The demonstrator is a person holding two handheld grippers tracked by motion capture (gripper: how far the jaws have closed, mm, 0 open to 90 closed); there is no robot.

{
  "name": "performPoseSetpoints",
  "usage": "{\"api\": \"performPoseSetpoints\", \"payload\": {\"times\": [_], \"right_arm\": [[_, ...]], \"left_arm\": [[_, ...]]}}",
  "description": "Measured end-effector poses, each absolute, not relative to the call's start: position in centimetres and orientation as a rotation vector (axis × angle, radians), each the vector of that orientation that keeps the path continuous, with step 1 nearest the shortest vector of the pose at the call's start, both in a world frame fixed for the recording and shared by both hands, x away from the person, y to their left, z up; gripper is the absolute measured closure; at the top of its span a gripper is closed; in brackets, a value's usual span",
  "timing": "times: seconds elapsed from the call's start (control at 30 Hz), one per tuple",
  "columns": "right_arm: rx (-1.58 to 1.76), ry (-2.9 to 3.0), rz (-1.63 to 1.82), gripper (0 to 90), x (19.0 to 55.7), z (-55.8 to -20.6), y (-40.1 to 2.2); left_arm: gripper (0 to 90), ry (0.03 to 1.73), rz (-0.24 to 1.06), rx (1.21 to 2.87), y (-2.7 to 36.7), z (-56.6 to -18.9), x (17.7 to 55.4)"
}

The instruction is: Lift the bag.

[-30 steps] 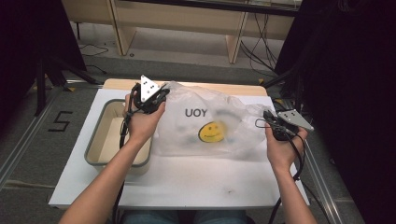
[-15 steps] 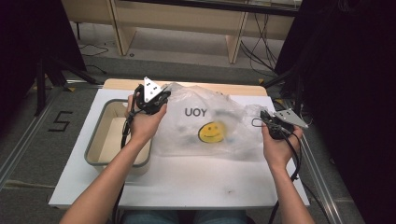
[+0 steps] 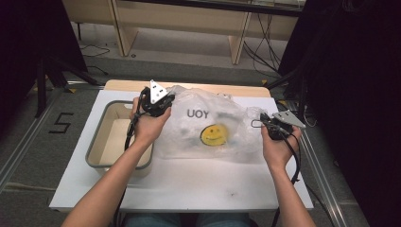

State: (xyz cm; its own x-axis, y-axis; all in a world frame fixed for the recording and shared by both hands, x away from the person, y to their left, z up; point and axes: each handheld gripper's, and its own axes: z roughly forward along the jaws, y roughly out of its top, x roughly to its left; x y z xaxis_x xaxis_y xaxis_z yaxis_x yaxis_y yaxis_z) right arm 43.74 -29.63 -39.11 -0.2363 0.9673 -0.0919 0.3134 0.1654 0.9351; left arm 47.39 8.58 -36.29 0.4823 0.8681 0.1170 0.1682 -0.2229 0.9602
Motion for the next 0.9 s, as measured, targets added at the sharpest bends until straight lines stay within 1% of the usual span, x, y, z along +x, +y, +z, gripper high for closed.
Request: {"api": "performPoseSetpoints", "payload": {"times": [0.33,0.43,0.47,0.57,0.73,0.77,0.87,0.9], "right_arm": [[1.253,1.696,1.073,89.9,44.1,-39.7,-29.6],[1.260,1.699,1.066,90.0,44.3,-39.8,-29.6],[1.261,1.701,1.066,90.0,44.3,-39.9,-29.6],[1.267,1.703,1.061,89.9,44.4,-40.0,-29.7],[1.275,1.699,1.060,89.9,44.5,-40.0,-29.7],[1.276,1.699,1.058,89.9,44.5,-40.0,-29.7],[1.279,1.698,1.057,89.9,44.5,-40.0,-29.7],[1.282,1.699,1.054,89.9,44.5,-40.1,-29.7]], "left_arm": [[87.7,0.904,0.829,1.735,8.1,-37.0,48.0],[84.2,0.907,0.821,1.733,8.0,-37.1,48.1],[81.4,0.907,0.821,1.733,8.0,-37.1,48.1],[67.0,0.911,0.847,1.727,7.9,-37.0,47.9],[47.4,0.922,0.872,1.699,7.9,-36.6,47.5],[43.2,0.946,0.885,1.701,7.8,-36.4,47.2],[37.7,0.950,0.887,1.701,7.9,-36.4,47.0],[35.6,0.961,0.869,1.702,8.1,-36.5,46.8]]}}
